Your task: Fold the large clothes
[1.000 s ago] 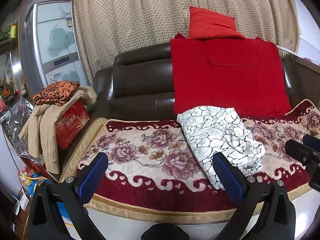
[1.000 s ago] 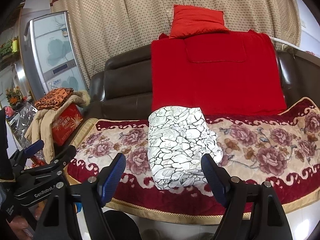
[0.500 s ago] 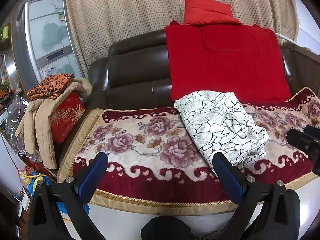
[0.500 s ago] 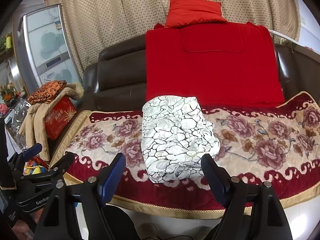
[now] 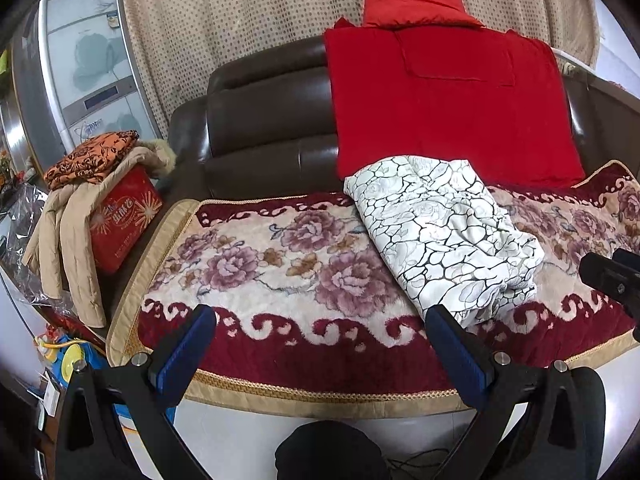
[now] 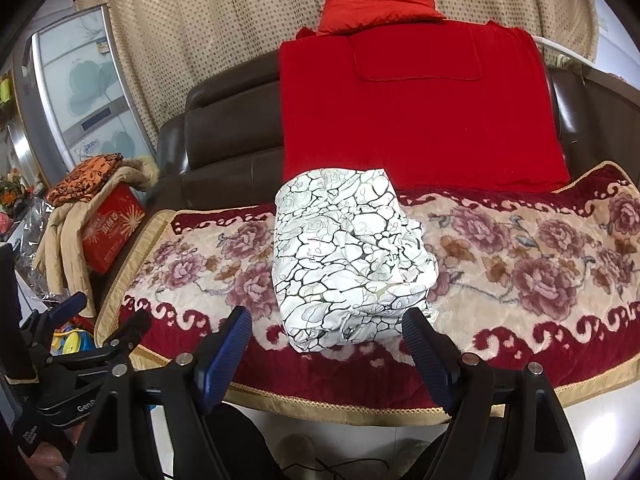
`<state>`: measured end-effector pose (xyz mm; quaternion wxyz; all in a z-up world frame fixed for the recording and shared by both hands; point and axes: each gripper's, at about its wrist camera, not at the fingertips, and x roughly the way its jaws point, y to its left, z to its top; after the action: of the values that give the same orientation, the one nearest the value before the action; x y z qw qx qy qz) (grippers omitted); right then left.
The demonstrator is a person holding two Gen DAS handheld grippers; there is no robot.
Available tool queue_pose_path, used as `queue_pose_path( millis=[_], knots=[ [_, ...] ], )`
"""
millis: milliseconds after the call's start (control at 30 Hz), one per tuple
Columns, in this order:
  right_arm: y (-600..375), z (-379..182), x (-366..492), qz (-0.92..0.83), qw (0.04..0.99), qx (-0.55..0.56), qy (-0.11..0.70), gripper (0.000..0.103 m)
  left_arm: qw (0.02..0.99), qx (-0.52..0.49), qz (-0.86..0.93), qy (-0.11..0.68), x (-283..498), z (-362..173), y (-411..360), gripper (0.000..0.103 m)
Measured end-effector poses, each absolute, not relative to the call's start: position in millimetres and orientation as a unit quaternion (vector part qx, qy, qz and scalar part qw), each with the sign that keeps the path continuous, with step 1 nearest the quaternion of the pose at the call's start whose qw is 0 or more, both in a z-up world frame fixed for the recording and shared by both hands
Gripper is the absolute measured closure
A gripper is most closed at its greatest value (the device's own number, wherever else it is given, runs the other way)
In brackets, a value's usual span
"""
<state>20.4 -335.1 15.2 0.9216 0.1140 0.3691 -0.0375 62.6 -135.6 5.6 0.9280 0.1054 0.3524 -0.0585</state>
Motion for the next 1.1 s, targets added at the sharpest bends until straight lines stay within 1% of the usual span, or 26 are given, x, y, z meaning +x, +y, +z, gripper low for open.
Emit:
queue_pose_path(
  millis=[500, 1100],
  knots=[
    [-331, 3, 25, -0.033, 0.915, 0.118, 0.385, 0.022, 0.921, 0.105, -0.059, 0.372, 69, -11, -133, 0.0],
    [-328, -3, 28, -0.03, 0.911, 0.121, 0.392, 0.022, 0.92, 0.099, -0.059, 0.375, 70, -13, -131, 0.0]
  ],
)
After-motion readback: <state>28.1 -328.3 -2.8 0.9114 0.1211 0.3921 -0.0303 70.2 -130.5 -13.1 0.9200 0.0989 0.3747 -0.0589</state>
